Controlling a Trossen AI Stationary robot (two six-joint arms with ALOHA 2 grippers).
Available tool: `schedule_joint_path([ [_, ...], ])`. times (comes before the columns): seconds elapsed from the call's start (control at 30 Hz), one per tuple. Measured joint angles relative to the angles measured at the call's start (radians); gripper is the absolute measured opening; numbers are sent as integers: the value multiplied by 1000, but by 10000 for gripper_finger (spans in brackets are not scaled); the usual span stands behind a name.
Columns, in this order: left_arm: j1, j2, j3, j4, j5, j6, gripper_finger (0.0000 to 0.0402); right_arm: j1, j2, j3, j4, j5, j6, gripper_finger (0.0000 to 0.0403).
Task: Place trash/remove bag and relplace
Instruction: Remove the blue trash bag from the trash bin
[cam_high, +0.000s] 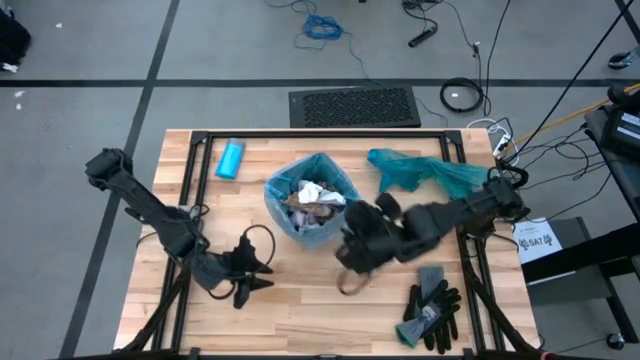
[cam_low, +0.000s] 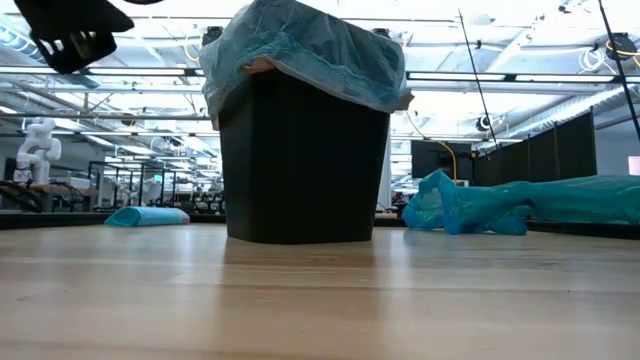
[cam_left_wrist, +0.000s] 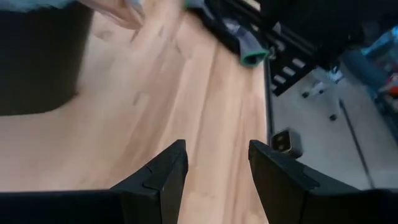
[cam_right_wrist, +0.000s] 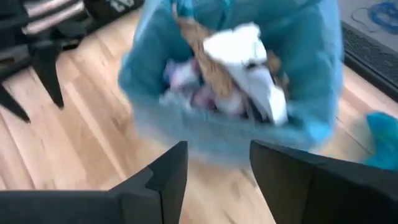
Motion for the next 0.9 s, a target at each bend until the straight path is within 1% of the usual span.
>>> schedule_joint_path([
  [0.07, -7, 49, 0, 62, -40, -33, 176, 60, -9, 0, -87, 26, 76, 161],
  [0.17, -5, 129, 26, 104, -126, -96, 175, 162, -13, -1, -252, 78, 250, 156],
  [0.27, 2, 205, 88, 100, -205, -132, 175, 263, -32, -66, -238, 123, 323, 155],
  [0.33, 13, 258, 142, 89, -228, -137, 175, 313, -49, -113, -238, 124, 418, 154],
  [0.43, 33, 339, 231, 69, -263, -132, 175, 375, -95, -231, -244, 115, 539, 154],
  [0.5, 49, 393, 300, 8, -281, -132, 175, 411, -115, -301, -239, 113, 642, 154],
  [0.6, 73, 467, 406, -150, -306, -153, 175, 464, -141, -376, -188, 111, 719, 154],
  [0.7, 97, 520, 502, -315, -330, -193, 175, 498, -154, -432, -105, 112, 724, 154],
  [0.77, 106, 549, 558, -388, -340, -215, 175, 517, -155, -459, -71, 104, 717, 154],
  [0.83, 111, 572, 605, -463, -345, -213, 175, 531, -155, -471, -54, 88, 718, 154],
  [0.9, 112, 590, 645, -504, -344, -179, 175, 543, -156, -483, -52, 55, 716, 154],
])
